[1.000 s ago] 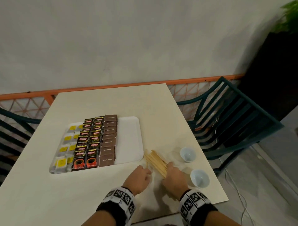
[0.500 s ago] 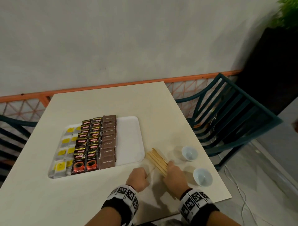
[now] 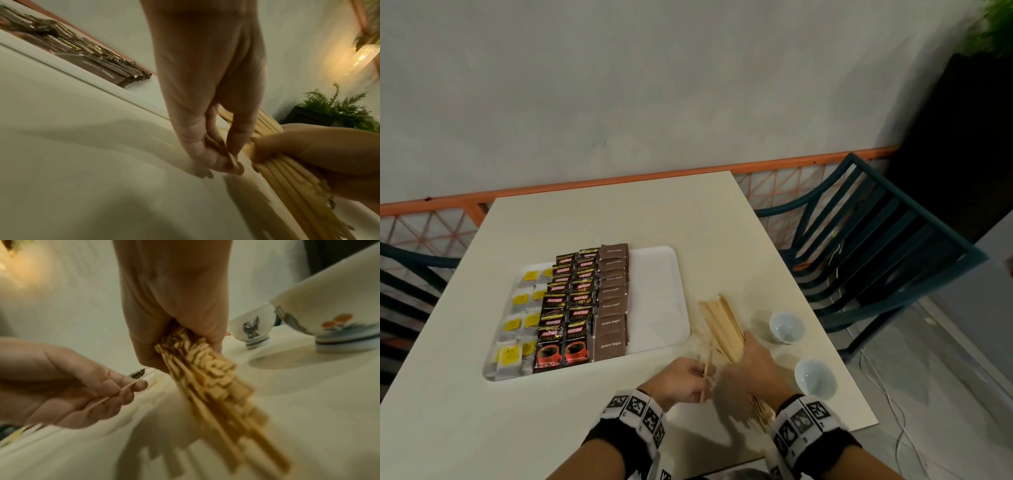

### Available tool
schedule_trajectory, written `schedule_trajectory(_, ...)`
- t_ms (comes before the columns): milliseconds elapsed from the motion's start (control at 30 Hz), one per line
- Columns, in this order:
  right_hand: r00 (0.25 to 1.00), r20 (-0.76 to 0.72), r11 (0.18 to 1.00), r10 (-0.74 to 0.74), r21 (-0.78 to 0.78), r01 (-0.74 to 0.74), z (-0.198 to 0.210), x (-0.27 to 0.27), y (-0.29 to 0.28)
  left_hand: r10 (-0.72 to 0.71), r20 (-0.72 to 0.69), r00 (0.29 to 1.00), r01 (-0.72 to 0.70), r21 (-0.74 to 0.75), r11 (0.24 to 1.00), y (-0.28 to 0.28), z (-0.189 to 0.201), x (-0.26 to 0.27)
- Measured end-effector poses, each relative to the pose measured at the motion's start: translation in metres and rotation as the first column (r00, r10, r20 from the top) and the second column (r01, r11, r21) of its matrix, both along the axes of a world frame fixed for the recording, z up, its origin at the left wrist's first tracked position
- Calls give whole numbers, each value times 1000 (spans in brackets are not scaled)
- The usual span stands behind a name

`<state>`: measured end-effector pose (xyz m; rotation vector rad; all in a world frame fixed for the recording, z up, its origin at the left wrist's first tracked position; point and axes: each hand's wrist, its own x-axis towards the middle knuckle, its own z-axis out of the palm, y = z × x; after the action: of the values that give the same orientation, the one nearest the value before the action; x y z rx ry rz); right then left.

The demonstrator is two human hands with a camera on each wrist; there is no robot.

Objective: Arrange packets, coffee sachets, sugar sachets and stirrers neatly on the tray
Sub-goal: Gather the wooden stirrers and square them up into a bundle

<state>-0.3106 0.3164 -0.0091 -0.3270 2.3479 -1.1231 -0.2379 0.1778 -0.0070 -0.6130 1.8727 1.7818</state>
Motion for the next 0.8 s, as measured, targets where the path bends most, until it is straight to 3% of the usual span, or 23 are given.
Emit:
schedule_trajectory(200, 990, 107, 923, -96, -363, 129, 12, -7, -3, 71, -174, 982, -71, 5, 997, 3, 5, -7)
schedule_trajectory(267, 988, 140, 886, -71, -445, 127, 16, -7, -6, -14, -241, 970, -25, -160, 987, 6, 7, -9)
schedule_trajectory(367, 976, 215, 841, -39, -521, 149, 22, -8, -10, -175, -357, 917, -9, -459, 888, 11, 11, -8)
schedule_trajectory(467, 974, 225, 829, -24, -540, 145, 27, -9, -15, -260, -349, 900, 24, -556, 831, 11, 19, -6)
schedule_trajectory(533, 976, 213, 826, -34, -545, 148, 28, -10, -19, -165, -298, 940, 17, -443, 896, 5, 27, -9)
schedule_trajectory(600, 984, 179, 834, -11, -542, 108, 31, -10, -24, 50, -244, 969, -84, -134, 987, -5, 37, -12)
schedule_trajectory(667, 991, 124, 862, 49, -506, 21, 33, -6, -31, 263, -215, 941, -234, 149, 961, -12, 50, -16)
schedule_trajectory(700, 993, 93, 886, 73, -464, -22, 35, -4, -35, 337, -226, 914, -289, 220, 932, -16, 53, -19)
schedule_trajectory(800, 990, -28, 925, 136, -353, -138, 35, 4, -50, 427, -327, 843, -371, 220, 902, -15, 68, -28)
